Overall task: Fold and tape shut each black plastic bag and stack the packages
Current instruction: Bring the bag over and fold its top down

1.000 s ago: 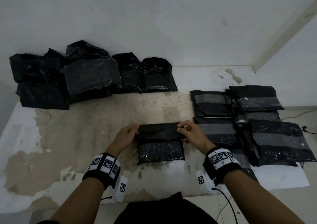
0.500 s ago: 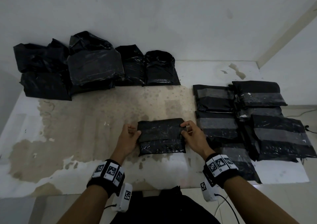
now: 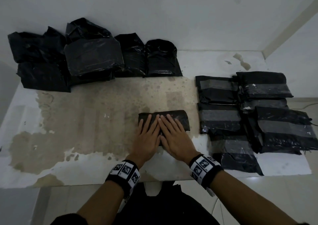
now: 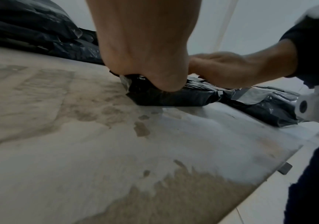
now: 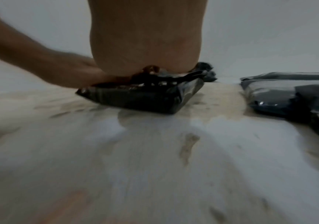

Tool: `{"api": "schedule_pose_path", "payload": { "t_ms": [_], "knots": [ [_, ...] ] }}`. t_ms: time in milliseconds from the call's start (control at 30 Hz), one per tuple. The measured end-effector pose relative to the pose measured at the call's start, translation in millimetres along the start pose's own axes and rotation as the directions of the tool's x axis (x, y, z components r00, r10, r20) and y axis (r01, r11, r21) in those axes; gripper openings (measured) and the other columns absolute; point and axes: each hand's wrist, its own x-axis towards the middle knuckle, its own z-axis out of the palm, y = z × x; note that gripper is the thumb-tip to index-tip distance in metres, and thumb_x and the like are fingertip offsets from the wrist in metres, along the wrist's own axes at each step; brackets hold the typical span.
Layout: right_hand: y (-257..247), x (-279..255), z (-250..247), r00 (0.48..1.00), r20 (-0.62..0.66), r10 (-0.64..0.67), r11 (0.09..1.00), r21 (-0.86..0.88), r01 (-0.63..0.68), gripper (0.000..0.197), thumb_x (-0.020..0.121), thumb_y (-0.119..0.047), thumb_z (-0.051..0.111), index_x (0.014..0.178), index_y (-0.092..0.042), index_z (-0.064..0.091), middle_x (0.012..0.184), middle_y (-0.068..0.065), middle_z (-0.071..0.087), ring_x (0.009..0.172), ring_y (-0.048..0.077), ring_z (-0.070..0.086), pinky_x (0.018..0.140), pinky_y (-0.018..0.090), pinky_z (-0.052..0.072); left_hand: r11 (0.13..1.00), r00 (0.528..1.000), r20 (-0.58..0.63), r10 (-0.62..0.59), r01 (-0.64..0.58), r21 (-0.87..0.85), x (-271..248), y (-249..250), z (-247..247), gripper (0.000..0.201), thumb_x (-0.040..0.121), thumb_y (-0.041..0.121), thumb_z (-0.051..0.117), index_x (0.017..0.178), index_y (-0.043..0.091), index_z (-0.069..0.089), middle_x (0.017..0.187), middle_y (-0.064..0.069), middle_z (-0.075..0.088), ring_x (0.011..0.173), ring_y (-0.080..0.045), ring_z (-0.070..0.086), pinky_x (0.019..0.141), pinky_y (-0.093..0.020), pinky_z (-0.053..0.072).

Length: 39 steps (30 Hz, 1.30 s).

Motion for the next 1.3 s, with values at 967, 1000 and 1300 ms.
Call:
{"api": "schedule_pose_path", "payload": {
  "t_ms": [967, 1000, 1300],
  "knots": [
    [11, -40, -4, 0.794, -0.233, 0.562, 0.826, 0.121, -0.550, 0.060, 0.105, -0.051, 0.029, 0.139, -0.006, 0.050, 0.141, 0.020, 0.050, 0.134, 0.041, 0.046, 0.109, 0.052, 0.036, 0.851, 0.930, 0.036, -0.366, 0.350, -0.392, -29, -9, -3, 0.086, 0.094, 0.063, 0.011, 0.160, 0.009, -0.005, 0.169, -0.007, 0.001, 0.155, -0.019, 0.000, 0.122, -0.030, -0.014],
    [7, -36, -6, 0.808, -0.260, 0.529, 0.847, 0.109, -0.520, 0.060, 0.104, -0.047, 0.034, 0.145, -0.005, 0.045, 0.148, 0.021, 0.045, 0.140, 0.041, 0.040, 0.113, 0.052, 0.032, 0.849, 0.930, 0.040, -0.365, 0.350, -0.396, -28, -11, -5, 0.086, 0.094, 0.063, 0.010, 0.160, 0.010, -0.005, 0.169, -0.006, 0.001, 0.155, -0.018, -0.002, 0.123, -0.032, -0.013],
    [-10, -20, 10, 0.997, 0.024, 0.075, 0.989, -0.130, -0.072, 0.063, 0.103, -0.056, 0.031, 0.156, -0.023, 0.037, 0.161, 0.014, 0.034, 0.150, 0.035, 0.029, 0.117, 0.052, 0.028, 0.865, 0.895, -0.102, -0.434, 0.382, -0.324, -23, -68, -30, 0.067, 0.103, 0.051, 0.019, 0.130, 0.007, 0.061, 0.134, -0.013, 0.057, 0.129, -0.037, 0.048, 0.111, -0.051, 0.032]
  ]
}}
